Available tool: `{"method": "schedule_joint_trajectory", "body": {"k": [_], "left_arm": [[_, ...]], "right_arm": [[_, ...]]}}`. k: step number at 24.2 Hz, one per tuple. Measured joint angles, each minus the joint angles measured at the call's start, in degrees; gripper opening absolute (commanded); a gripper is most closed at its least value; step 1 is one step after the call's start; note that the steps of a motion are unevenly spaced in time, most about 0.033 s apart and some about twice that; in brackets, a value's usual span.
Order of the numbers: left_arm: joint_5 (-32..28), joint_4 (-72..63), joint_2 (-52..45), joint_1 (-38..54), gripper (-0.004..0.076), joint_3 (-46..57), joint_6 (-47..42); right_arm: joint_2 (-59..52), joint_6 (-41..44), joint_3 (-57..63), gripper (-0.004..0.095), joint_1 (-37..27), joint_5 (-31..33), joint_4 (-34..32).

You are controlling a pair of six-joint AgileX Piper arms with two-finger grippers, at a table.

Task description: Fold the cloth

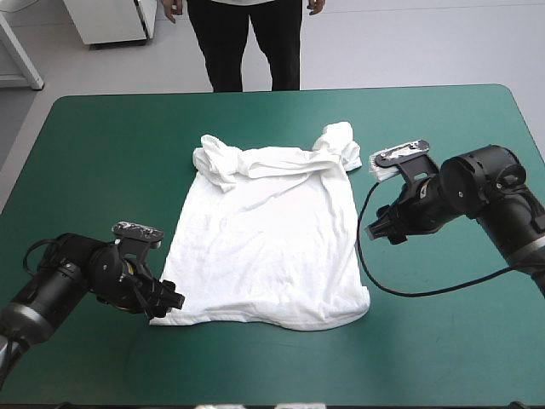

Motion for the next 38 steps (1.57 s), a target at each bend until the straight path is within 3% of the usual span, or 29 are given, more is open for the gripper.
{"method": "schedule_joint_trajectory", "body": {"k": [3,7,10,15,16,20,28,34,36,38], "left_arm": [[-3.82,0.49,2.67,0.00,0.0538,2.86,-0.38],[-9.90,-0.58,9.31,0.00,0.0479,5.97,-0.56],[-11.22,-2.05,13.32,-0.06,0.0356,5.96,-0.50],[-9.93,-2.14,17.41,-0.01,0.0019,3.79,-0.50],[-9.72,-2.33,18.17,-0.01,-0.0010,3.33,-0.31],[-9.16,-3.61,19.32,-0.01,-0.0010,2.59,1.03],[-9.16,-3.82,19.39,-0.01,-0.0010,2.54,1.62],[-9.12,-3.82,19.39,-0.01,-0.0010,2.54,1.89],[-9.12,-3.82,19.39,-0.01,-0.0010,2.54,1.89],[-9.18,-3.82,19.52,-0.01,-0.0010,2.54,1.94]], "right_arm": [[0.00,0.05,0.06,0.0591,0.00,0.00,-0.12],[0.00,0.71,0.33,0.0563,0.00,0.00,-0.18],[-0.06,1.68,4.21,0.0557,0.00,-0.04,-0.18],[-0.06,2.62,12.01,0.0554,0.00,-1.72,4.82],[-0.10,2.62,13.86,0.0554,0.00,-3.25,6.35],[-0.03,1.59,19.28,0.0553,0.52,-6.90,8.41],[7.61,0.91,20.18,0.0554,9.68,-12.26,4.23],[14.79,1.08,20.18,0.0553,10.95,-13.76,3.55],[16.26,1.27,19.78,0.0516,10.95,-13.37,3.16],[17.01,1.36,19.41,0.0409,10.95,-12.86,2.97]]}}
